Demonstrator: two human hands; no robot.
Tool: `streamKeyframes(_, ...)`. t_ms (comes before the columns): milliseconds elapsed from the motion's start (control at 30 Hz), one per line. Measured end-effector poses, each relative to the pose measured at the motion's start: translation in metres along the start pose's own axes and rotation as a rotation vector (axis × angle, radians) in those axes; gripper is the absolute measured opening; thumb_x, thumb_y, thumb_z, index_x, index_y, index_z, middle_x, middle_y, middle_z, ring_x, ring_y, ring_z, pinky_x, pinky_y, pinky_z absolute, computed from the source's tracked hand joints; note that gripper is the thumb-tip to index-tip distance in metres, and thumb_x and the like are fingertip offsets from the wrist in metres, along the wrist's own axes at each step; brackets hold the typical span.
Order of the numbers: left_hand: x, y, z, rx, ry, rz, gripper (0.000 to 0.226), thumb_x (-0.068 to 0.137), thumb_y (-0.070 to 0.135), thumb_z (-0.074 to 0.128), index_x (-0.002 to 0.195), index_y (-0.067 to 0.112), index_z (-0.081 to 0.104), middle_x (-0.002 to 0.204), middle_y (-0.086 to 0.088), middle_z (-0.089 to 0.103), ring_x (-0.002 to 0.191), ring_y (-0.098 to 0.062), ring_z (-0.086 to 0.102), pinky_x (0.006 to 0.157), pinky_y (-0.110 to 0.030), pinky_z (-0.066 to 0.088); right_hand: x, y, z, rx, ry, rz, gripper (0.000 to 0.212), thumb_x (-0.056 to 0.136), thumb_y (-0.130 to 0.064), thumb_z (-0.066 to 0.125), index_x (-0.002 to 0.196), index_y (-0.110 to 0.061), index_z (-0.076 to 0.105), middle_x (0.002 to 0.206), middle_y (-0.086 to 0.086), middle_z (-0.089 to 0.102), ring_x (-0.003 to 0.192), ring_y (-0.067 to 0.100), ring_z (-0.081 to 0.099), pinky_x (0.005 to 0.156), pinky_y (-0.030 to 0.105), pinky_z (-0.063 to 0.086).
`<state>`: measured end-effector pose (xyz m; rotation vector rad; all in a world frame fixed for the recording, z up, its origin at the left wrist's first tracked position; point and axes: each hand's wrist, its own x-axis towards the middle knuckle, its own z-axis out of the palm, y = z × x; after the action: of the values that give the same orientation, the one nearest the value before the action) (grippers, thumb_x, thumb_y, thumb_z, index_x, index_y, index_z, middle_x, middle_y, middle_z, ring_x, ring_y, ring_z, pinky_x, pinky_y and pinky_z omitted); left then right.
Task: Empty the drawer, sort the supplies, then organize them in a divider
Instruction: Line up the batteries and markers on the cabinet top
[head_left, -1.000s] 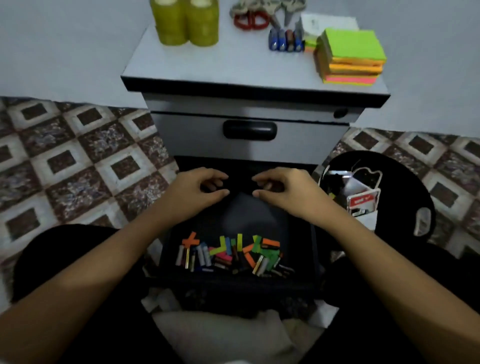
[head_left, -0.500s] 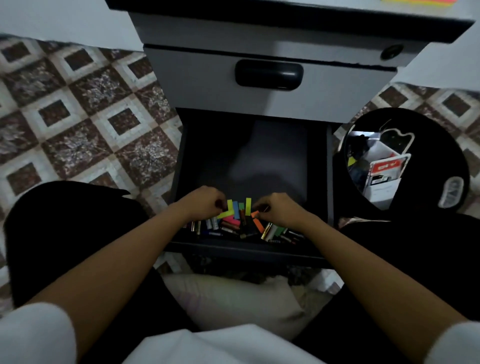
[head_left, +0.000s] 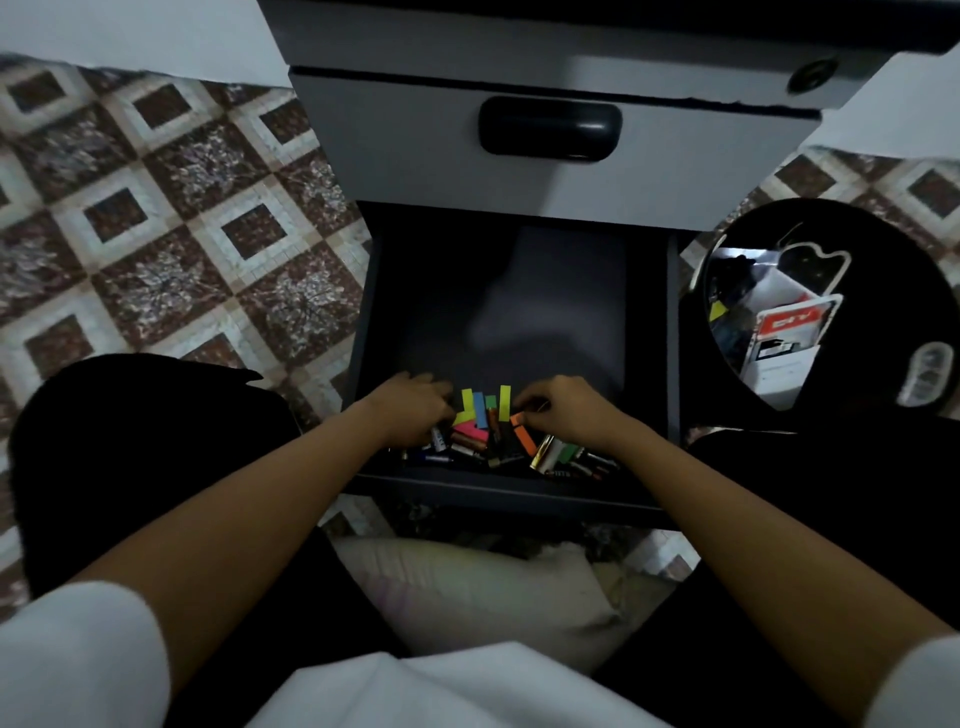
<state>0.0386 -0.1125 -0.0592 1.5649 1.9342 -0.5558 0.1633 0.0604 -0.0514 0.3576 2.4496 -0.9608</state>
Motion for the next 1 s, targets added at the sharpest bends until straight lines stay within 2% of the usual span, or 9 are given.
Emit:
streamKeyframes(167, 0.000, -0.003, 0.001, -0.006, 0.043, 0.010, 0.033, 0.093, 0.026, 0.049, 0.125, 0.020, 0.052, 0.130, -0.003, 0.044, 0.122, -0.023, 0.039, 0.095, -0.036, 0.035, -0.001, 0.000, 0.000, -0.053, -0.041, -0.017, 0.023, 0.090, -0.015, 0.060, 0.111, -0.008, 0.068, 0.115, 0.006, 0.067, 0.104, 0.014, 0.062, 0.084, 0.017, 0.043)
streamKeyframes(267, 0.000, -0.010, 0.002, -0.204, 0.086, -0.037, 0.025, 0.092, 0.025, 0.050, 0.114, 0.016, 0.056, 0.119, -0.006, 0.055, 0.111, -0.022, 0.049, 0.086, -0.032, 0.039, -0.001, 0.004, -0.001, -0.164, -0.119, -0.022, 0.022, 0.091, -0.010, 0.056, 0.107, -0.008, 0.070, 0.113, 0.006, 0.068, 0.101, 0.017, 0.063, 0.088, 0.025, 0.049)
streamKeyframes(367, 0.001, -0.017, -0.001, -0.421, 0.145, -0.085, 0.017, 0.090, 0.021, 0.055, 0.103, 0.009, 0.058, 0.107, -0.010, 0.062, 0.097, -0.024, 0.056, 0.078, -0.031, 0.042, 0.001, 0.013, 0.000, -0.313, -0.195, -0.004, 0.022, 0.090, -0.011, 0.055, 0.102, -0.013, 0.073, 0.106, 0.006, 0.070, 0.092, 0.019, 0.065, 0.085, 0.036, 0.052)
streamKeyframes(533, 0.000, -0.019, -0.007, -0.576, 0.220, -0.121, 0.033, 0.092, 0.017, 0.056, 0.123, 0.008, 0.058, 0.120, -0.011, 0.058, 0.109, -0.023, 0.055, 0.090, -0.029, 0.041, -0.003, 0.017, 0.000, -0.432, -0.208, -0.024, 0.023, 0.091, -0.016, 0.055, 0.108, -0.018, 0.070, 0.111, 0.004, 0.066, 0.099, 0.019, 0.061, 0.083, 0.033, 0.050)
streamKeyframes(600, 0.000, -0.019, -0.006, -0.586, 0.218, -0.128, 0.034, 0.093, 0.019, 0.055, 0.125, 0.008, 0.058, 0.123, -0.011, 0.056, 0.111, -0.023, 0.054, 0.092, -0.028, 0.040, -0.003, 0.017, 0.001, -0.469, -0.193, -0.062, 0.020, 0.091, -0.018, 0.055, 0.105, -0.017, 0.069, 0.108, 0.004, 0.064, 0.097, 0.019, 0.059, 0.076, 0.029, 0.047)
streamKeyframes(700, -0.001, -0.017, -0.006, -0.615, 0.219, -0.144, 0.032, 0.094, 0.021, 0.053, 0.123, 0.009, 0.059, 0.121, -0.010, 0.056, 0.110, -0.021, 0.054, 0.090, -0.026, 0.039, -0.006, 0.019, 0.002, -0.583, -0.181, -0.132, 0.020, 0.092, -0.022, 0.051, 0.104, -0.017, 0.066, 0.107, 0.006, 0.061, 0.099, 0.021, 0.056, 0.073, 0.030, 0.043)
streamKeyframes(767, -0.001, -0.016, -0.006, -0.631, 0.227, -0.145, 0.031, 0.094, 0.020, 0.054, 0.122, 0.008, 0.060, 0.121, -0.010, 0.056, 0.109, -0.020, 0.054, 0.086, -0.021, 0.037, -0.008, 0.020, 0.004, -0.668, -0.170, -0.170, 0.024, 0.094, -0.024, 0.048, 0.112, -0.017, 0.064, 0.112, 0.006, 0.058, 0.107, 0.023, 0.052, 0.077, 0.032, 0.040)
streamKeyframes(900, 0.000, -0.015, -0.007, -0.657, 0.217, -0.142, 0.030, 0.093, 0.019, 0.055, 0.121, 0.008, 0.060, 0.121, -0.010, 0.057, 0.109, -0.019, 0.055, 0.086, -0.021, 0.038, -0.010, 0.023, 0.010, -0.780, -0.198, -0.175, 0.033, 0.094, -0.020, 0.050, 0.127, -0.020, 0.056, 0.125, 0.008, 0.050, 0.120, 0.026, 0.043, 0.095, 0.038, 0.039)
streamKeyframes(1000, 0.002, -0.013, -0.006, -0.670, 0.210, -0.139, 0.030, 0.092, 0.019, 0.056, 0.120, 0.008, 0.061, 0.120, -0.009, 0.057, 0.107, -0.018, 0.056, 0.086, -0.023, 0.040, -0.011, 0.022, 0.011, -0.828, -0.190, -0.191, 0.038, 0.095, -0.017, 0.049, 0.132, -0.021, 0.051, 0.131, 0.009, 0.045, 0.123, 0.028, 0.040, 0.098, 0.039, 0.037)
